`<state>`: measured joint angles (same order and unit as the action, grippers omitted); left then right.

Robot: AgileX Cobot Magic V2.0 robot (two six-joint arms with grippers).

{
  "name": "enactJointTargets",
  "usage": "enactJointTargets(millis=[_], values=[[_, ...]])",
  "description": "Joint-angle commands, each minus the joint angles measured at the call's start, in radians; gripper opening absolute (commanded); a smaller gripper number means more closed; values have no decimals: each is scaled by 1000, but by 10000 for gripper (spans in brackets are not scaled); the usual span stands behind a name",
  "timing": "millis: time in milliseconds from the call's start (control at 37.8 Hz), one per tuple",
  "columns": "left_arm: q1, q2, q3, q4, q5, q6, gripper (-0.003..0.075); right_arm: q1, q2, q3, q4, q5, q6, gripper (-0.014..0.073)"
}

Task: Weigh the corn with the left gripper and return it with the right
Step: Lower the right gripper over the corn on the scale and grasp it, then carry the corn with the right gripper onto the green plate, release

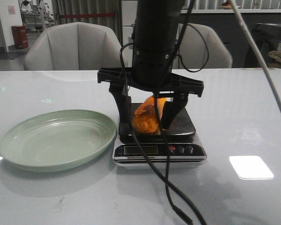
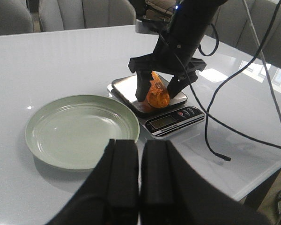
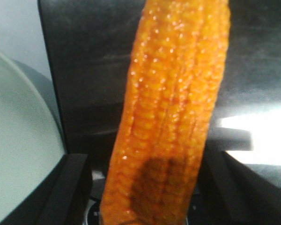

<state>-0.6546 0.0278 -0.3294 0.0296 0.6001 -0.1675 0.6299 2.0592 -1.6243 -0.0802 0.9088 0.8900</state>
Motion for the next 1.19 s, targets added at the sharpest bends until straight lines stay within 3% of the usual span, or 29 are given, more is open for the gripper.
enactJointTargets(millis=[0, 79, 159, 397, 582, 661, 846, 1164], values=[[-1, 11, -27, 0, -77, 0, 114, -2, -55, -36, -1, -39, 3, 405], [-1, 11, -27, 0, -77, 0, 114, 7, -57, -69, 9, -41, -15, 225], [-1, 11, -27, 0, -77, 0, 114, 29, -57, -110, 29, -45, -68, 155], [-1, 11, -27, 0, -77, 0, 114, 128, -42, -137, 138, -127, -215, 155], [-1, 11, -27, 0, -77, 0, 114, 192, 14, -142, 152, -171, -237, 160], [-1, 11, -27, 0, -77, 0, 114, 214, 42, -154, 153, -191, -237, 232], [-1, 11, -27, 0, -77, 0, 114, 227, 84, -222, 151, -184, -237, 590], [-1, 11, -27, 0, -77, 0, 114, 162, -15, -270, 105, -62, -302, 603]])
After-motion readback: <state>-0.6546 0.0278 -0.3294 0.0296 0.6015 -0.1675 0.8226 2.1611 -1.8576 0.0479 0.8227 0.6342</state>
